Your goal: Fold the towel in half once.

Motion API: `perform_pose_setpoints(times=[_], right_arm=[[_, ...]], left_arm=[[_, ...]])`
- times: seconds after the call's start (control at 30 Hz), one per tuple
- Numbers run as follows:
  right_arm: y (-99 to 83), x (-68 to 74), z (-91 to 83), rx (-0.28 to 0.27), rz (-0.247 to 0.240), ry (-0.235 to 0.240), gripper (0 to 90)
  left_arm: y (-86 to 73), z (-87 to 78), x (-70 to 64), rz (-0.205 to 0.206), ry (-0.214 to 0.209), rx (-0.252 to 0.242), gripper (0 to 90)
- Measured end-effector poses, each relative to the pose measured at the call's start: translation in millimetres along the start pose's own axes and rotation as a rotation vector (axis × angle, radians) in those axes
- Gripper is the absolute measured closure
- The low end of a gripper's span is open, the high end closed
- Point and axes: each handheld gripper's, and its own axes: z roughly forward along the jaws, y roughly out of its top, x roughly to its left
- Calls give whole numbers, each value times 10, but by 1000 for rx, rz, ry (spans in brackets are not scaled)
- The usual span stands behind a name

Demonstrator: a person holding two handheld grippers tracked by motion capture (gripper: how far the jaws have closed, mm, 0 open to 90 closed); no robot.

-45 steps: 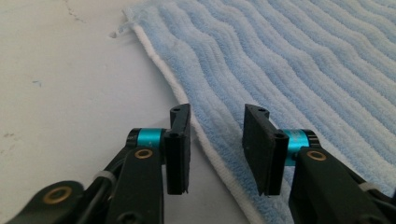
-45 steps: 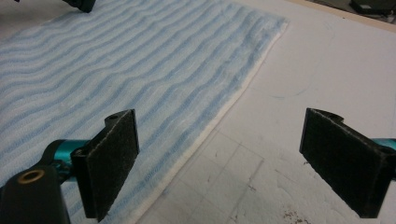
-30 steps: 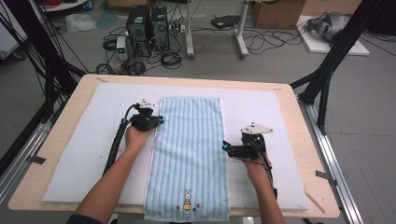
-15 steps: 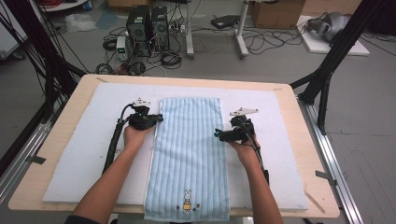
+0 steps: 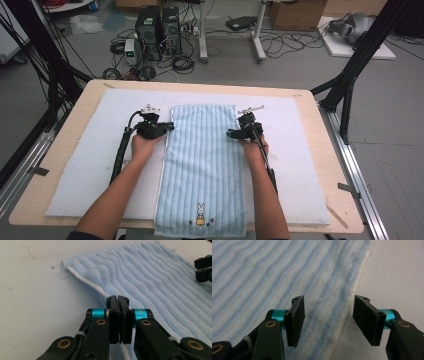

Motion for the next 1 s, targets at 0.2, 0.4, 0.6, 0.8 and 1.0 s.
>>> perform_pose_setpoints(times=[0.2, 0.4, 0.6, 0.8, 1.0], right_arm=[[43, 32, 2, 16, -20, 25, 693], [56, 18, 20, -28, 12, 30, 843], [118, 66, -59, -125, 30, 27, 843], [55, 76, -158, -146, 26, 68, 842], [11, 110, -337, -160, 11, 103, 839]], left_arm=[[2, 12, 8, -9, 7, -1, 877], [33, 5, 89, -53, 21, -54, 880], [83, -33, 143, -65, 10, -59, 879], [109, -153, 99, -40, -23, -62, 879], [79, -311, 37, -25, -67, -84, 878]])
